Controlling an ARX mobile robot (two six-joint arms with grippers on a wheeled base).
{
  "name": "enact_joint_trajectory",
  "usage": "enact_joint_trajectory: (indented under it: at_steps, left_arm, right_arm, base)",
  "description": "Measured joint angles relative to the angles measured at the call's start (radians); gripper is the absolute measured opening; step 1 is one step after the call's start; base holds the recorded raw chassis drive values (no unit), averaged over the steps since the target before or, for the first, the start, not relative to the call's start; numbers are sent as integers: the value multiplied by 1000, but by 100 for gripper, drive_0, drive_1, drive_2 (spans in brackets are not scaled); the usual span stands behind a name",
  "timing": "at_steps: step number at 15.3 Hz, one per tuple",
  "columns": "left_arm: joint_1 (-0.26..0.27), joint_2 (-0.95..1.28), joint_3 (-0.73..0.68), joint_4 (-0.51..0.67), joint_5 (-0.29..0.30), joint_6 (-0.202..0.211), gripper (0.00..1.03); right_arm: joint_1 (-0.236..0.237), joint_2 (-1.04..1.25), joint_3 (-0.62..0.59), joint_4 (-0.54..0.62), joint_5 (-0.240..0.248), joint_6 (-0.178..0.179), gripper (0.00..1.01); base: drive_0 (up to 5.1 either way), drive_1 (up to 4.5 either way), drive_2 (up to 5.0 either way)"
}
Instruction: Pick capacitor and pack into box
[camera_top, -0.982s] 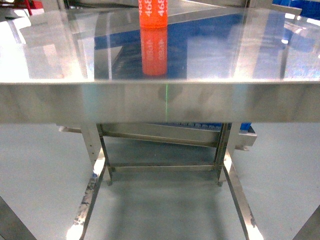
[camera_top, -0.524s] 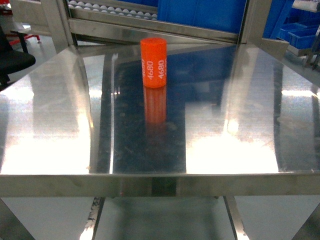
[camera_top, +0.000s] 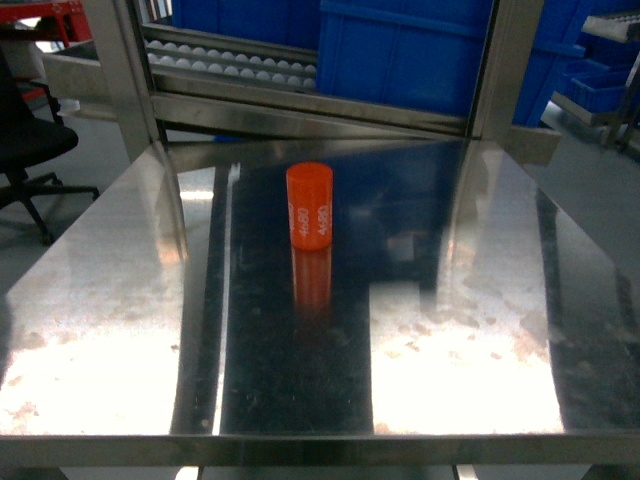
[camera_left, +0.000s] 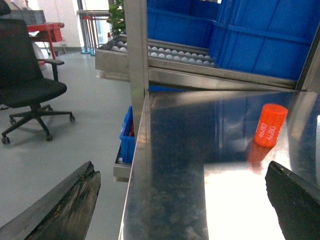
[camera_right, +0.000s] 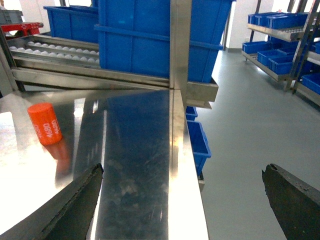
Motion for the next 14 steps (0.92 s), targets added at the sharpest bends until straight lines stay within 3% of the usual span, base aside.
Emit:
enact_joint_trajectory:
  at_steps: [14]
  left_arm:
    - [0, 0, 0, -3, 1, 0, 98]
  right_arm:
    - [0, 0, 0, -3, 0, 0, 98]
  base:
    - [0, 0, 0]
